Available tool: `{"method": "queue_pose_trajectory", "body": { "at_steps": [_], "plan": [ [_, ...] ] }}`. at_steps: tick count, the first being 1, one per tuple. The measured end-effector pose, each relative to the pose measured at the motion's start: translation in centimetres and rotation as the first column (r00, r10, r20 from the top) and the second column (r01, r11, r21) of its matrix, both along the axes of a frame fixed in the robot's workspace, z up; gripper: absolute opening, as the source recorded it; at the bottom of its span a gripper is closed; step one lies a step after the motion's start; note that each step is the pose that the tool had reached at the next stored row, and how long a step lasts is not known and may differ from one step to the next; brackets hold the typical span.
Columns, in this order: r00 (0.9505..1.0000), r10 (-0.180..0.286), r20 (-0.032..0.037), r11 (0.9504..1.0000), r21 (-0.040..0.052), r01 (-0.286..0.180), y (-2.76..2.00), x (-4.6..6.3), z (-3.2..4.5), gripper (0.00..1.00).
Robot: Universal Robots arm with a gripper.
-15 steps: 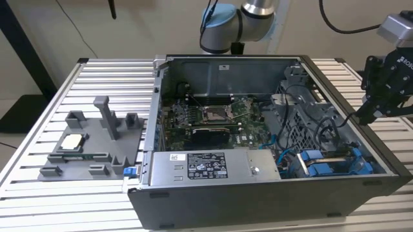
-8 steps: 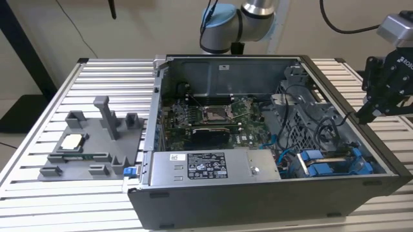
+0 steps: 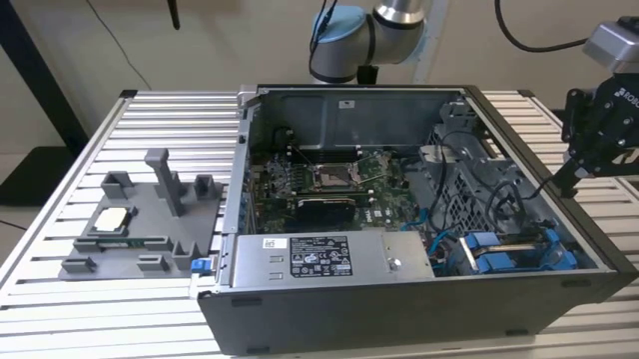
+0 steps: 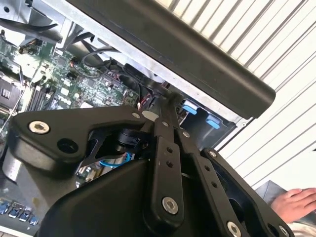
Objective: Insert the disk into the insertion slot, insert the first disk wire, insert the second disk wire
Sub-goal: 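Insert the second disk wire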
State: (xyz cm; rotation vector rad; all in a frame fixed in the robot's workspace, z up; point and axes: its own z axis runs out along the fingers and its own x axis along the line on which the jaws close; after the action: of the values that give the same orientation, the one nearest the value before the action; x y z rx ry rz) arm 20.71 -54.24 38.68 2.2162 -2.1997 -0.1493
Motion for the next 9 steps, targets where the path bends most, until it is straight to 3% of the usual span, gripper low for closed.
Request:
{"method": "queue_pose_trajectory", "body": {
  "at_steps": [3, 6, 9],
  "plan": [
    [1.0000, 0.000, -0.0001, 1.0000, -0.0035, 0.000, 0.00, -0.01, -0.01, 0.11],
    [1.0000, 0.000, -0.0001, 0.9999, -0.0130, 0.000, 0.00, 0.00, 0.00, 0.11],
    [1.0000, 0.000, -0.0001, 0.9997, -0.0238, 0.000, 0.00, 0.05, -0.01, 0.18]
  ]
}}
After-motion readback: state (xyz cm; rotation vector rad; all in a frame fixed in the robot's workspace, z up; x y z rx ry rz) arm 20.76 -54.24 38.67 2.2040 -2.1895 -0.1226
